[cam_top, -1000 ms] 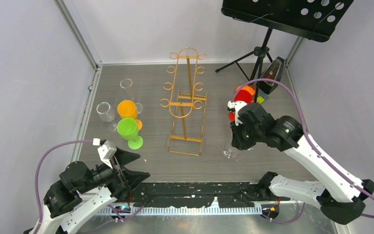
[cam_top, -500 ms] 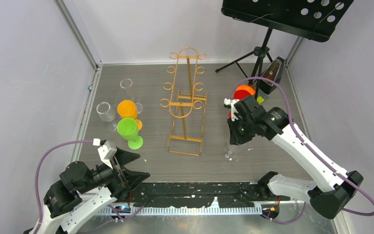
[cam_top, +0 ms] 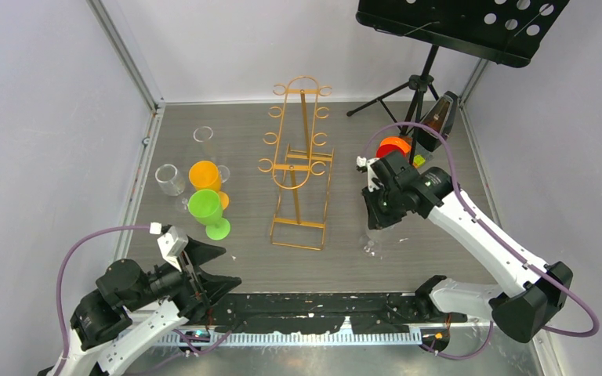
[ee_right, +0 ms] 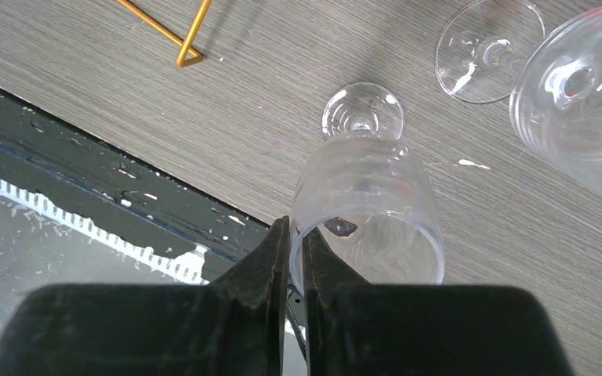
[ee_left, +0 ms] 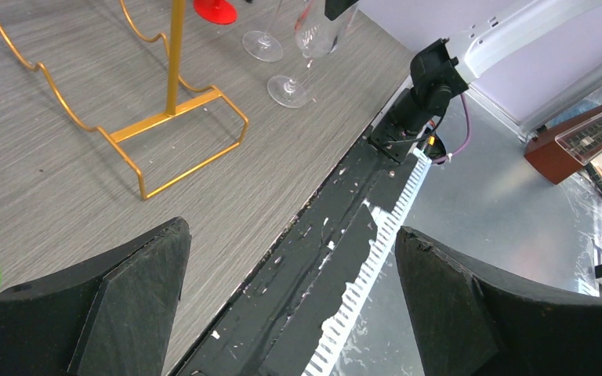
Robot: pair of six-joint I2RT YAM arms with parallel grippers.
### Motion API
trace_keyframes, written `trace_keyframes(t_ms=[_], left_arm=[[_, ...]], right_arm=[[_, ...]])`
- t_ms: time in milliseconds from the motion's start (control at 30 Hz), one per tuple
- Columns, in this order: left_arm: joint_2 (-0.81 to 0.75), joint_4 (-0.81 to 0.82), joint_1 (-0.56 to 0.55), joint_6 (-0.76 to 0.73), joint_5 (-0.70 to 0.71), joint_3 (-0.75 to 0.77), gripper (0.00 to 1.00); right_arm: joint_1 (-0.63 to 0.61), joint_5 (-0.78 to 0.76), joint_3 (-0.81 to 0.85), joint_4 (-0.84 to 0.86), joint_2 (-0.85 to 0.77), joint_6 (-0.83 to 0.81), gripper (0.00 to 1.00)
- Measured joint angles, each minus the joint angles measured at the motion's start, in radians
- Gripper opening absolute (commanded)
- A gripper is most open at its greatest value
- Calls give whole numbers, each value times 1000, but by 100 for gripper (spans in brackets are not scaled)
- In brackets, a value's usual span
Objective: Take the wine glass off the wine glass rack
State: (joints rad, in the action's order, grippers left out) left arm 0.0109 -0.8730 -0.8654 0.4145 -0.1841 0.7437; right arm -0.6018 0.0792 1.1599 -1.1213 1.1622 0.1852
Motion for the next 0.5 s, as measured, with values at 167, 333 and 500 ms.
trace_keyframes(t_ms=[167, 333, 500], left_arm=[[0, 0, 0, 0, 0, 0, 100], [0, 0, 0, 0, 0, 0, 100], [0, 0, 0, 0, 1, 0, 100]], right_arm=[[2, -10, 0, 10, 12, -4, 27], [2, -20, 0, 15, 12, -4, 38], [2, -41, 8, 13, 12, -5, 44]])
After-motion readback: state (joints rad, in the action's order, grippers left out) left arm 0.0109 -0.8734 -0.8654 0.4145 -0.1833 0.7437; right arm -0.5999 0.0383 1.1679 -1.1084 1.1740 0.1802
